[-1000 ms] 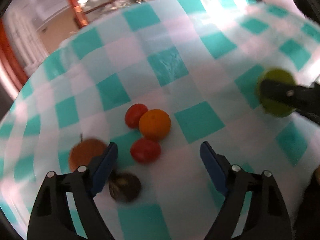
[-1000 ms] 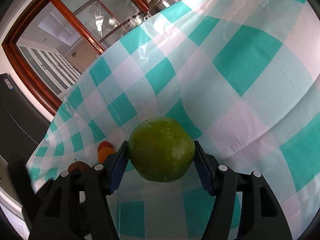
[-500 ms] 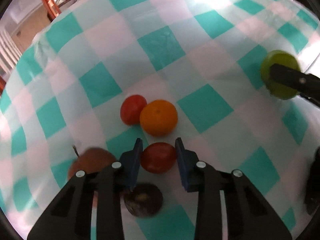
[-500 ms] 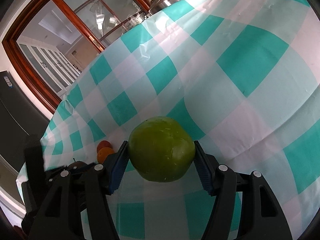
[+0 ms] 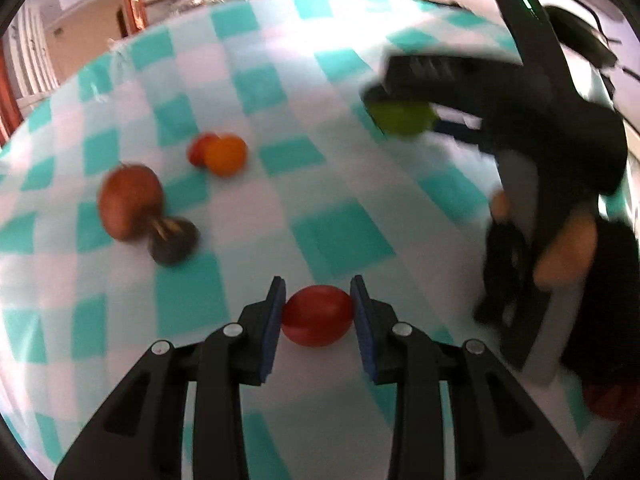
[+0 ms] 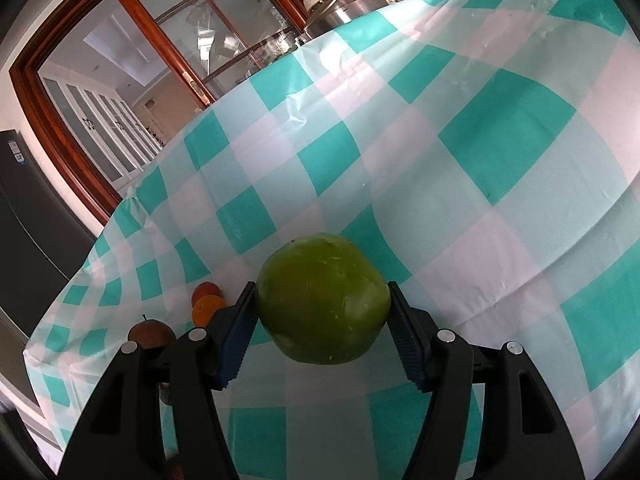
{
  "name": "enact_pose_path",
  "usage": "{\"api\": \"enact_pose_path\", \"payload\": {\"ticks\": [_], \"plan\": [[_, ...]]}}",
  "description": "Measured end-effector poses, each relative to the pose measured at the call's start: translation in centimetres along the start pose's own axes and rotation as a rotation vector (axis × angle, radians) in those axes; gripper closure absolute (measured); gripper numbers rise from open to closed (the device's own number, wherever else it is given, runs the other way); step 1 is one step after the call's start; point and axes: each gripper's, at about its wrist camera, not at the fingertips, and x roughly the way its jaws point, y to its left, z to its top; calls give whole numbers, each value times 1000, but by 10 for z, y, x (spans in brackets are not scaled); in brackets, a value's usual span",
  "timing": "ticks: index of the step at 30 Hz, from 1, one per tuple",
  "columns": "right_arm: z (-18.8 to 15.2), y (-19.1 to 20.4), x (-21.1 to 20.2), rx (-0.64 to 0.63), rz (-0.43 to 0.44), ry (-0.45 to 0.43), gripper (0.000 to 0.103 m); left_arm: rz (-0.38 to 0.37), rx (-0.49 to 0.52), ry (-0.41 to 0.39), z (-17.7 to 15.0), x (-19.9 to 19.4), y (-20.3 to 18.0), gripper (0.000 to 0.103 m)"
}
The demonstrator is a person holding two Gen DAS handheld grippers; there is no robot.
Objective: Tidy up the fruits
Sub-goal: 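Carry the green tomato and red tomato over to the white box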
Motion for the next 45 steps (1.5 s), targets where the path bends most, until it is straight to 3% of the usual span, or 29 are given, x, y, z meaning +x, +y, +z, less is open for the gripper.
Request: {"api": "enact_pose_path", "payload": {"ticks": [2,5,10,13,16,22,28,31,34,40,45], "plan": [[0,1,0,-7,0,0,40,13,-15,10,-3,2,3,66],[-1,4,1,-24,-1,-2,40,21,-51,13,-4,7,10,48],[-1,6,0,-37,1,-8,40,-2,-69,39,0,15,15,47],[-1,7,1,-45,2,-5,40,-16,-86,40,2,15,14,51],[-2,8,0,-48,14,-7,40,-14,-94,30,3,14,10,67],[-6,11,-5,-65,75,29,40,15,-163,-5,6,10,2,68],[-25,-12,-35,32,110,74,40,21,-234,-16,-3,-1,4,68],[-37,-27,-59,73,140,93,40,18,-242,-42,-21,-22,-5,68],[-52,-30,-88,34,152,88,40,28,-288,-99,-55,-60,-12,68],[-101,15,-130,-222,185,123,40,147,-410,-228,-142,-154,-11,68],[-167,82,-162,-459,317,211,40,230,-490,-280,-205,-213,1,68]]}}
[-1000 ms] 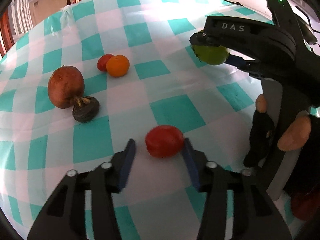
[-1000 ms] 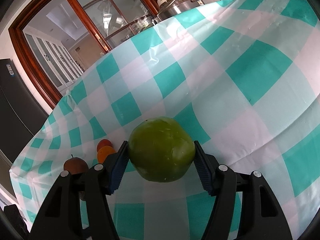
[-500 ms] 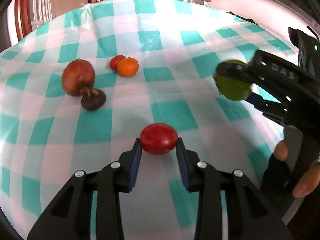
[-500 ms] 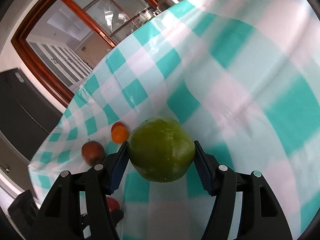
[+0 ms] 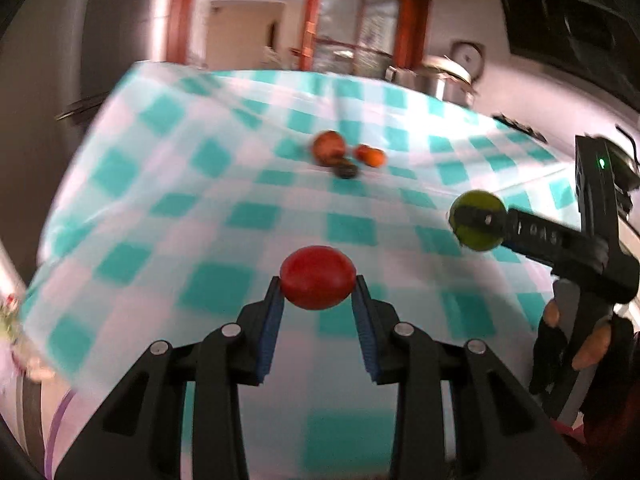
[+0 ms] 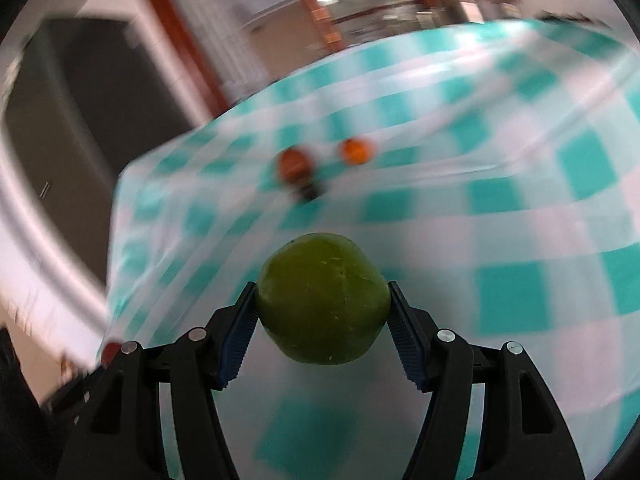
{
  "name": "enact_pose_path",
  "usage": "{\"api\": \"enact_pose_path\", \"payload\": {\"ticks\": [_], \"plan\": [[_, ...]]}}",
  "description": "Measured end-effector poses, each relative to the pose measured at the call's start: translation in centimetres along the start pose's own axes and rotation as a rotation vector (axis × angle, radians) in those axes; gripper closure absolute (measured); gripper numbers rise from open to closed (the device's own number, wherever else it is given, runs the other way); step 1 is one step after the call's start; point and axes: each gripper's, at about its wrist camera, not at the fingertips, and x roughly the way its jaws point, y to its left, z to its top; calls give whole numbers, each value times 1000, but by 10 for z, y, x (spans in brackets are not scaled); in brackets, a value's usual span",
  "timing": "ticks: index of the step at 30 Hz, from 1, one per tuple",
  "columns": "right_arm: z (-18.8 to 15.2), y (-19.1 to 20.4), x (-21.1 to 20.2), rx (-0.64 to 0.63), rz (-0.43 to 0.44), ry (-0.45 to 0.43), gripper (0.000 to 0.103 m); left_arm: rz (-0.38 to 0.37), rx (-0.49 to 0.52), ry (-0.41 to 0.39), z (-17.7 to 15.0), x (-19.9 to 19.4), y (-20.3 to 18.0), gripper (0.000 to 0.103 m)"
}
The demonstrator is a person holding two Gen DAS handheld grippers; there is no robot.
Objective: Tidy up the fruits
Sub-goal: 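Carry the green tomato and red tomato over to the white box, then open both tools to release the red and green tomatoes into the box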
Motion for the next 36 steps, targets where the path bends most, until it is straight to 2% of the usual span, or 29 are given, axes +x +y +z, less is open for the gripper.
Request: {"api": "enact_pose_path", "payload": {"ticks": [4,6,11,16,19,22,27,32,36], "plan": [[-27,76,-3,-224,139,59,40,61,-58,-10,-30,-44,41,68],[-47,113,-5,-343,217,95,40,116,-86,4,-50,-61,63,68],[-110,184,3,-615,365,253,40,224,-196,86,-102,-81,125,67],[-191,230,46,-881,358,531,40,299,-233,273,-147,-59,167,67],[-230,246,71,-990,324,641,40,323,-281,398,-173,-38,189,67],[-249,259,86,-1027,318,690,40,329,-332,485,-192,-21,210,67],[-266,284,121,-944,324,780,40,327,-389,584,-200,11,243,67],[-292,296,136,-987,278,832,40,350,-380,661,-207,35,253,67],[-295,296,138,-969,270,850,39,360,-387,680,-211,40,255,65]]}}
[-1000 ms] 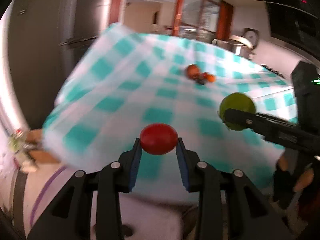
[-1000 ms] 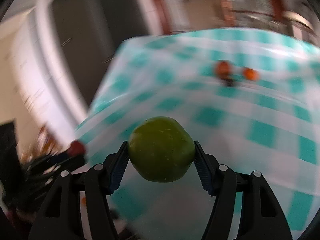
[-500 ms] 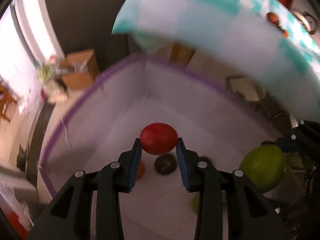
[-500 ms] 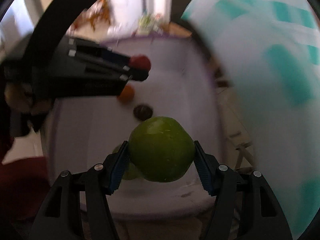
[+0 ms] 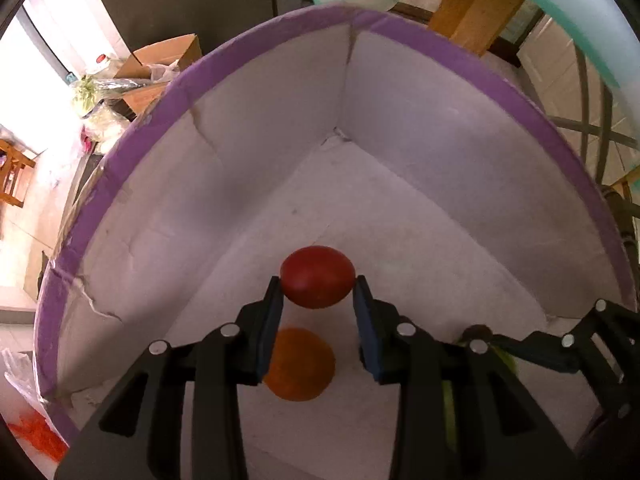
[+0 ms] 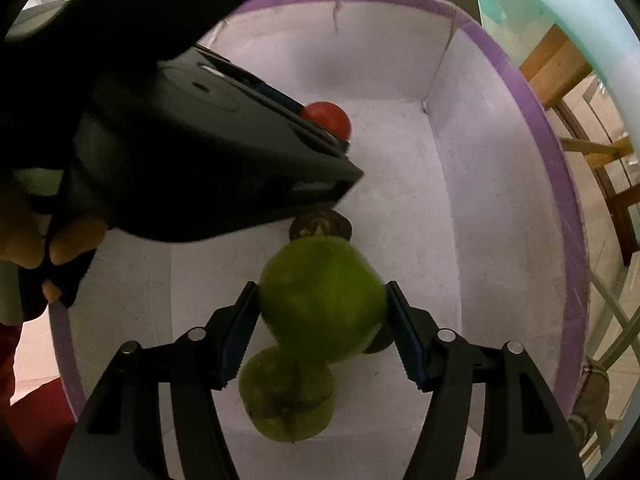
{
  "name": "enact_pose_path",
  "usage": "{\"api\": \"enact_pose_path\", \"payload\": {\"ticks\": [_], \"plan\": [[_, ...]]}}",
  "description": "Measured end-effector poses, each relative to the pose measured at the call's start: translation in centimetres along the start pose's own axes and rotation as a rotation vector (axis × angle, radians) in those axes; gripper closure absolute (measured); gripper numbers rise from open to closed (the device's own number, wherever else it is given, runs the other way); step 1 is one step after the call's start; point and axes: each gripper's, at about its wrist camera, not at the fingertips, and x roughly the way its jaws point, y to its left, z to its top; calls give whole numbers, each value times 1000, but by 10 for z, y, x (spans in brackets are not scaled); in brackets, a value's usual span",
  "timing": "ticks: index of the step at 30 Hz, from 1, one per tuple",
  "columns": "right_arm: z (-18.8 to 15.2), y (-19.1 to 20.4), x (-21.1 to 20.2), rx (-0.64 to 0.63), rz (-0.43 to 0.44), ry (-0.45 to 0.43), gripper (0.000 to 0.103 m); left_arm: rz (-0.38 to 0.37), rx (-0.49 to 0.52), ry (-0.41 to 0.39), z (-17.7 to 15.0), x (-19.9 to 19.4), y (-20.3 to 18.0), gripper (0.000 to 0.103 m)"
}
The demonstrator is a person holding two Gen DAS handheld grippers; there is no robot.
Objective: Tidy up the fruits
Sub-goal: 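Open both tools to release the red and green tomatoes into the box, then move both open tools back over the remaining fruits on the table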
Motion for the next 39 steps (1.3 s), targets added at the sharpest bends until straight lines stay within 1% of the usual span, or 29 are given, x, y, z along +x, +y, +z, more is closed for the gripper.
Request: {"api": "enact_pose_path", "payload": {"ticks": [1,3,5,8,9,11,13,14,15,16,17,18,19,20,21,22,23,25,26,28,29,30,32,34,35,36,37,38,39], "plan": [[0,0,-2,2,-1,-10,33,0,-1,-1,0,1,0,63],[-1,2,-9,1,-3,-34,25,1,-12,-7,-2,-1,0,41],[0,3,-17,-3,-5,-45,25,1,-28,-22,-4,-5,0,33],[-7,8,-37,-20,-21,-90,25,-21,-73,-54,-5,-15,7,27],[-6,7,-47,-25,-24,-112,24,-30,-97,-78,-6,-21,12,25],[-4,4,-71,-31,-33,-163,22,-79,-141,-145,-11,-42,18,22],[-7,2,-96,-28,-35,-216,18,-107,-170,-226,-16,-67,20,19],[-9,2,-111,-27,-39,-244,17,-105,-181,-298,-20,-86,21,14],[-11,-4,-124,-31,-44,-270,17,-93,-188,-353,-21,-100,22,9],[-16,-4,-145,-37,-46,-313,17,-66,-196,-440,-26,-123,19,7],[-17,-14,-159,-39,-43,-348,16,-45,-196,-513,-30,-143,15,3],[-24,-20,-178,-42,-46,-396,16,-31,-190,-579,-32,-160,11,2],[-22,-23,-193,-44,-56,-441,16,-24,-182,-634,-34,-174,7,2],[-30,-30,-213,-40,-84,-498,16,-24,-162,-711,-34,-194,0,2],[-37,-37,-225,-28,-120,-531,16,-35,-141,-759,-36,-207,-8,2],[-48,-49,-240,3,-184,-568,16,-49,-116,-795,-36,-219,-18,2],[-58,-55,-249,27,-221,-587,16,-76,-77,-829,-32,-235,-34,2],[-83,-90,-269,131,-291,-625,16,-133,-15,-856,-25,-255,-67,2],[-93,-103,-274,180,-309,-634,16,-148,12,-862,-22,-261,-83,2],[-120,-138,-286,308,-343,-652,16,-167,77,-877,-13,-271,-118,2],[-140,-163,-292,403,-378,-659,16,-170,123,-874,-4,-274,-144,2],[-152,-177,-292,457,-404,-658,16,-181,166,-872,2,-277,-166,2],[-181,-213,-298,592,-458,-655,16,-200,249,-861,12,-276,-219,2],[-206,-246,-298,702,-487,-654,16,-204,307,-848,24,-267,-259,2],[-213,-257,-295,736,-501,-645,16,-210,333,-823,37,-259,-284,2],[-222,-271,-293,774,-511,-633,16,-214,337,-796,44,-252,-300,2],[-228,-288,-281,802,-514,-623,16,-231,320,-748,62,-241,-319,2],[-235,-306,-276,841,-525,-602,16,-246,301,-718,76,-228,-324,2],[-241,-320,-272,873,-539,-584,16,-253,274,-685,92,-217,-339,2]]}}
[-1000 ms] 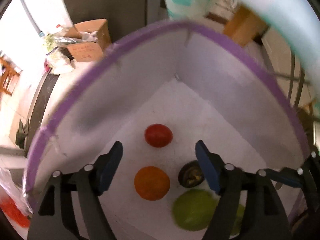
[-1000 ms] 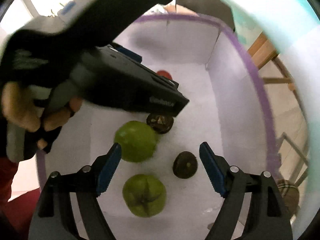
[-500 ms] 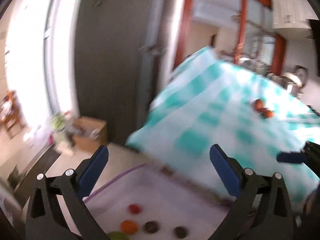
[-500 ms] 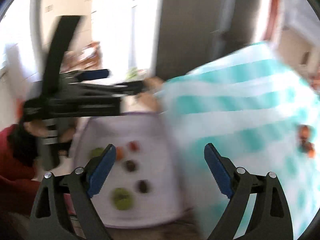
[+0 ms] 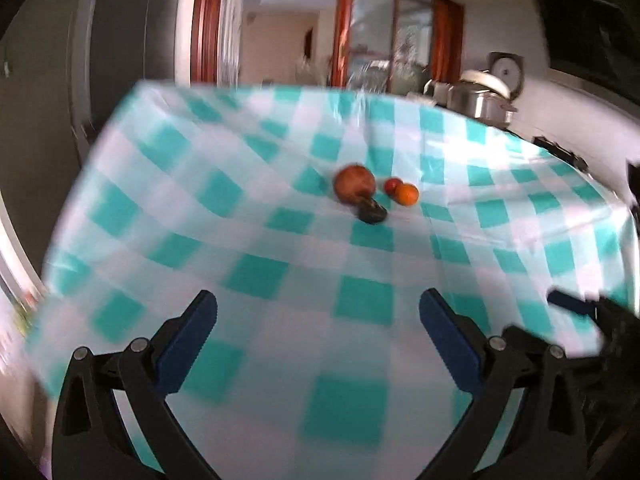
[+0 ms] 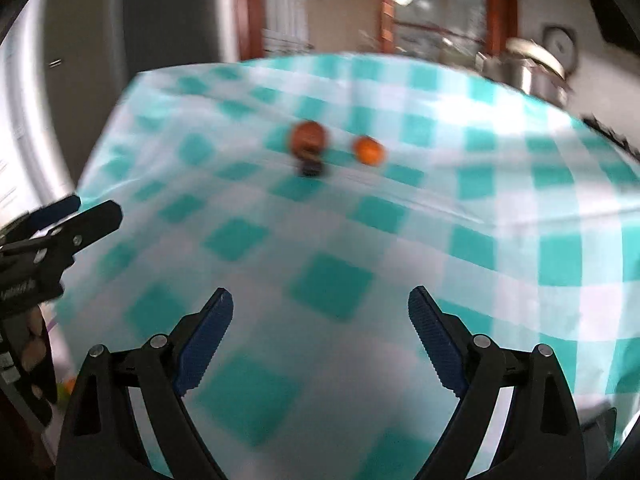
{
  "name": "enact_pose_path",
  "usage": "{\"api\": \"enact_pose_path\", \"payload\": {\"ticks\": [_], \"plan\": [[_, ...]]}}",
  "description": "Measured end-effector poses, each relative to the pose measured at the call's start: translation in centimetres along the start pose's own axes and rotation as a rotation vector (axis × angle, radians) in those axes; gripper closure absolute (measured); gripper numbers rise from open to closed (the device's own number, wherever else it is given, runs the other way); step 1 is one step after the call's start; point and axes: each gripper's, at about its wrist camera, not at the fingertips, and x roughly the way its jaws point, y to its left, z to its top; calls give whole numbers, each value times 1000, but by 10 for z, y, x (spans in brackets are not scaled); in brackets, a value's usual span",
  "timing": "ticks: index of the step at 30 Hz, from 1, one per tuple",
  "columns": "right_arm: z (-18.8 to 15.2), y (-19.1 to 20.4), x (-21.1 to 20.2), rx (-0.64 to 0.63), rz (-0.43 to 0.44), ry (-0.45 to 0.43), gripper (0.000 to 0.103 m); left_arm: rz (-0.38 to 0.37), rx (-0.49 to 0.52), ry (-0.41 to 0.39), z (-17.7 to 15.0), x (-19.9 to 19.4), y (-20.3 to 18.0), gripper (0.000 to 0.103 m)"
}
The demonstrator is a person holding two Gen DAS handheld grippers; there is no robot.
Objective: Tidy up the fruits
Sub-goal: 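Move both open tools back over the remaining fruits on the table, then grasp the small orange tomato with the right tool while the left tool grasps the dark fruit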
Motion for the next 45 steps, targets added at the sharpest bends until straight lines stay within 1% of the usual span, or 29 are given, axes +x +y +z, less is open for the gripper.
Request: {"api": "enact_pose_path", "payload": {"ticks": [2,4,6,7,9,11,13,14,15,18,20,22,26,31,33,35,37,39,40,41,43,45], "plan": [[2,-22,18,43,-26,15,16,19,-24,40,6,37,-7,2],[12,-38,38,81,-43,32,16,47,-21,68,11,67,-18,2],[24,-56,63,143,-34,53,16,55,-6,88,19,96,-32,2],[30,-62,70,162,-45,50,16,60,2,106,25,112,-39,2],[45,-69,84,172,-59,48,16,65,-3,114,36,131,-47,2],[60,-76,103,179,-63,66,16,57,-21,118,44,145,-48,2],[73,-82,121,186,-61,83,16,49,-39,148,47,155,-45,2],[82,-82,132,177,-64,91,16,54,-53,179,47,161,-42,2],[89,-82,141,164,-66,96,16,57,-60,190,47,163,-41,2],[112,-75,168,102,-56,117,16,48,-72,179,46,162,-38,2],[128,-69,190,64,-50,140,16,41,-53,167,45,160,-41,2],[141,-61,211,23,-34,178,16,43,-47,173,45,162,-43,2],[158,-47,239,-28,-32,217,16,36,-40,179,46,163,-43,2],[170,-40,254,-40,-23,217,16,25,-34,188,45,166,-44,2],[171,-42,255,-30,-7,218,19,25,-36,189,46,166,-43,2],[168,-45,248,-26,20,187,47,27,-37,191,45,166,-43,2],[163,-50,240,-6,32,174,61,30,-35,194,45,166,-44,2],[159,-60,233,60,64,155,62,34,-36,196,45,167,-44,2],[154,-72,225,127,91,134,62,35,-37,197,46,167,-43,2],[150,-81,220,175,101,126,62,38,-38,199,46,168,-43,2],[138,-95,207,258,107,106,62,43,-43,209,46,170,-42,2],[125,-105,188,325,90,70,62,49,-51,229,48,176,-41,2]]}}
